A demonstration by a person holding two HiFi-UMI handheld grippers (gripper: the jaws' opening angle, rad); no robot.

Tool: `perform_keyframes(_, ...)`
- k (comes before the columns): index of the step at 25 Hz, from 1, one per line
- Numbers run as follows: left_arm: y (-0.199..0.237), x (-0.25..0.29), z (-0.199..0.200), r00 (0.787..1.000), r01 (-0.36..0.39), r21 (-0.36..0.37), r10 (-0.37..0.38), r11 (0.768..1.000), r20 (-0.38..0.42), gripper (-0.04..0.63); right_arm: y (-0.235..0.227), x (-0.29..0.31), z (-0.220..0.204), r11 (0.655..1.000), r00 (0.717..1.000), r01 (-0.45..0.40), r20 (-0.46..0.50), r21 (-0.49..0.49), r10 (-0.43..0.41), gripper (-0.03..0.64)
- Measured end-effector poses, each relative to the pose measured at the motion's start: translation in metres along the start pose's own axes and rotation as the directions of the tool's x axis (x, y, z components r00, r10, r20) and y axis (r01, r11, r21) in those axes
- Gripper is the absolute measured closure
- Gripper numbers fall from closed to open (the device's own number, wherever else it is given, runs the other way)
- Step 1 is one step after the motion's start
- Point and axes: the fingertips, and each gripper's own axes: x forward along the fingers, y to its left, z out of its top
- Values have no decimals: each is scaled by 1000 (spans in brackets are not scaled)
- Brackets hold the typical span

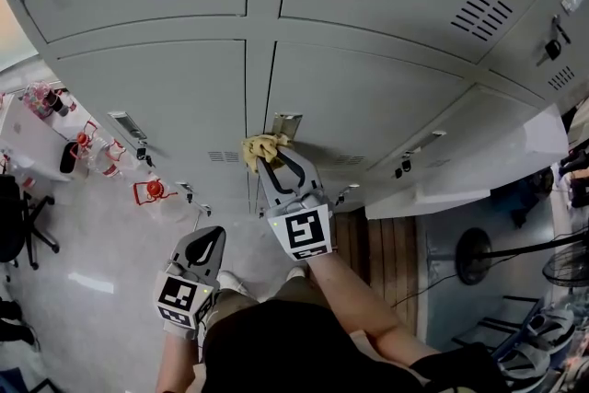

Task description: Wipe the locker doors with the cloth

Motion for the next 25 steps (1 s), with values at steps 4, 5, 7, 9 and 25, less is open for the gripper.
perform_keyframes(4,1,-2,-4,1000,-8,-8,8,1000,-9,586,3,2,-20,1000,999,-10,-35,16,11,507)
perform_keyframes(5,1,-2,-5,1000,-10,-10,10,1000,-10,586,4,2,-26,1000,999,-14,-44,24,15,506)
perform_keyframes(7,1,-2,-7,1000,-13,-13,13,1000,-14,586,6,3,-39,999,998,-22,-64,34,24,506)
perform_keyframes(9,0,-2,-9,1000,-16,-15,16,1000,-18,586,7,4,-53,998,995,-30,-92,51,35,506)
perform_keyframes(25,-7,7,-20,999,-3,-34,2,999,-46,586,4,-2,-149,980,959,-3,-277,200,60,506)
